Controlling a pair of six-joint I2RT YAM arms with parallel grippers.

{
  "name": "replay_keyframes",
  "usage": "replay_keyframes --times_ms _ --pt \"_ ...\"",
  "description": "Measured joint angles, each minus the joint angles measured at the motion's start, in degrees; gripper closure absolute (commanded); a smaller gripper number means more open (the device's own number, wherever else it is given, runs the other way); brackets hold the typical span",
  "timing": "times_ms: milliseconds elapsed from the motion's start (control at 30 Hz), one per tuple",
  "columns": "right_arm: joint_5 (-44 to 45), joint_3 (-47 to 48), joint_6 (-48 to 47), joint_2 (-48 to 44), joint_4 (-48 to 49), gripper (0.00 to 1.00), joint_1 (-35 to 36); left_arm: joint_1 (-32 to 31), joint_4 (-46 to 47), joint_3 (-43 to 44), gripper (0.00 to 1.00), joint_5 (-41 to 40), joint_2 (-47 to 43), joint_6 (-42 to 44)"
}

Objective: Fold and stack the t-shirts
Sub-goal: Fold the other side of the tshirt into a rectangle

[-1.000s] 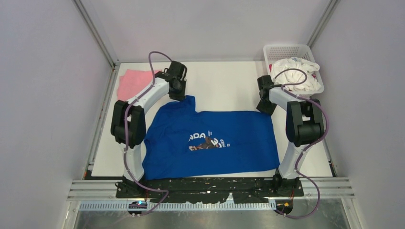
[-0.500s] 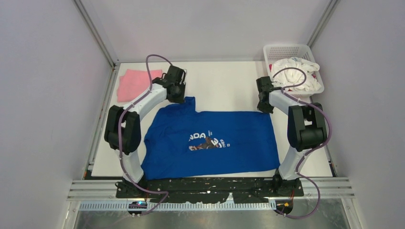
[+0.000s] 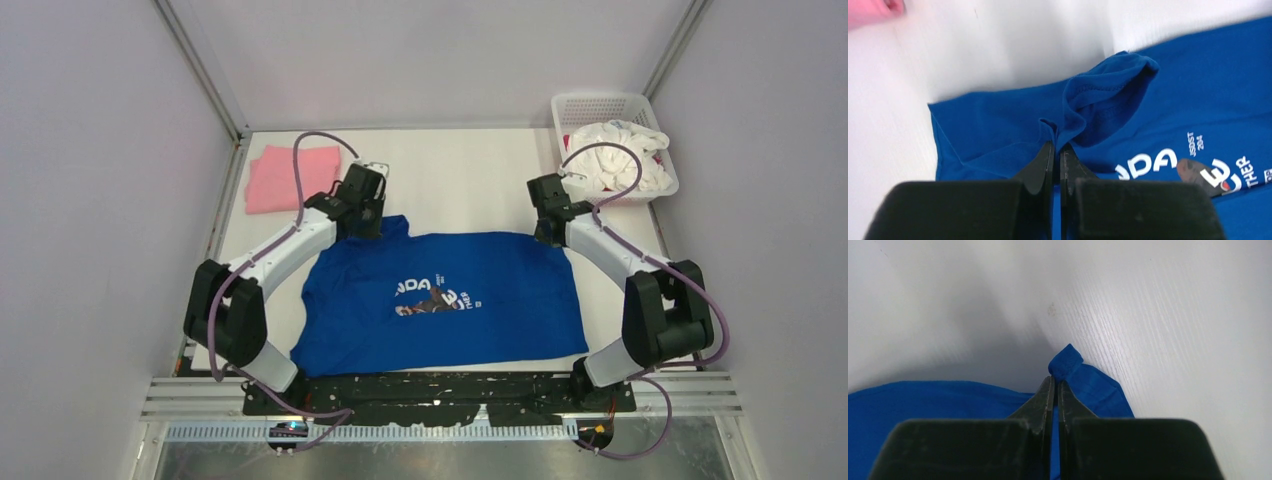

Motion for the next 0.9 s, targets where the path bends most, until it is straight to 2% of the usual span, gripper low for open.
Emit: replay_keyframes --times_ms 400,900 --pt "0.5 -7.6 -0.2 -12.0 -2.0 0.95 0.9 -6.6 2.4 -16.5 1.0 -6.1 -16.7 -6.9" --pt "-0.3 -12.2 -1.5 -18.6 -2.2 0.94 0.9 -8.9 -0.8 -25.2 1.0 -7.7 -32.3 -13.6"
